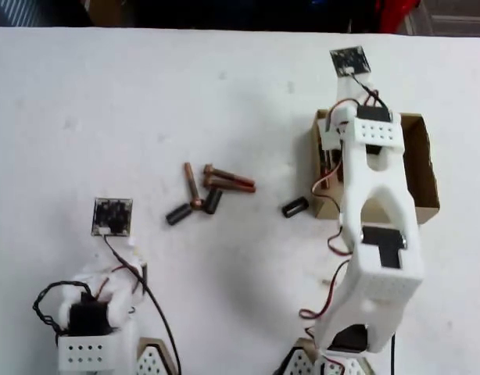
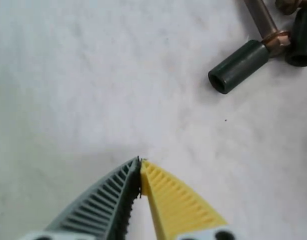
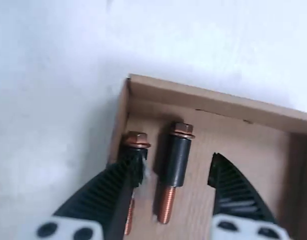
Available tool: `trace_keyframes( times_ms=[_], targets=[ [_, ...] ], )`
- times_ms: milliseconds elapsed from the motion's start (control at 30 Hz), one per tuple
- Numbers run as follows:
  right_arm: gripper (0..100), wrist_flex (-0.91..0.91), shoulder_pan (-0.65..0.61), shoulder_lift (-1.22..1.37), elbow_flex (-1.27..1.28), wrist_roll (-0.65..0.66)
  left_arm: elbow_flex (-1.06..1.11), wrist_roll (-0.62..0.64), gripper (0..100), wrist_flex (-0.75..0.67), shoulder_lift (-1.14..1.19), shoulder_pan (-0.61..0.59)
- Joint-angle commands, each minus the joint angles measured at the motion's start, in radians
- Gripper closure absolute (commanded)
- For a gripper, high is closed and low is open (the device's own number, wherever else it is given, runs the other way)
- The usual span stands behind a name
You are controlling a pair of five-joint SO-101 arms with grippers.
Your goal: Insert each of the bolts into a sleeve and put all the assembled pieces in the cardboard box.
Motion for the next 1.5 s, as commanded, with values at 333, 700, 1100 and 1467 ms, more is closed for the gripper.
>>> trace_keyframes(
  times_ms=[333, 700, 1100, 1467],
  targets=[
    [80.9, 0.3, -0.137, -0.337, -0.048, 0.012, -0.003, -0.009, 98, 0.006, -0.022, -0.007],
    [80.7, 0.49, -0.251, -0.532, -0.048, 0.014, -0.003, -0.009, 98, 0.006, -0.022, -0.007],
    [80.7, 0.687, -0.274, -0.644, -0.044, 0.43, -0.003, -0.009, 98, 0.006, -0.022, -0.007],
    [80.5, 0.679, -0.277, -0.648, 0.219, 1.022, -0.003, -0.009, 98, 0.006, -0.022, -0.007]
  ],
)
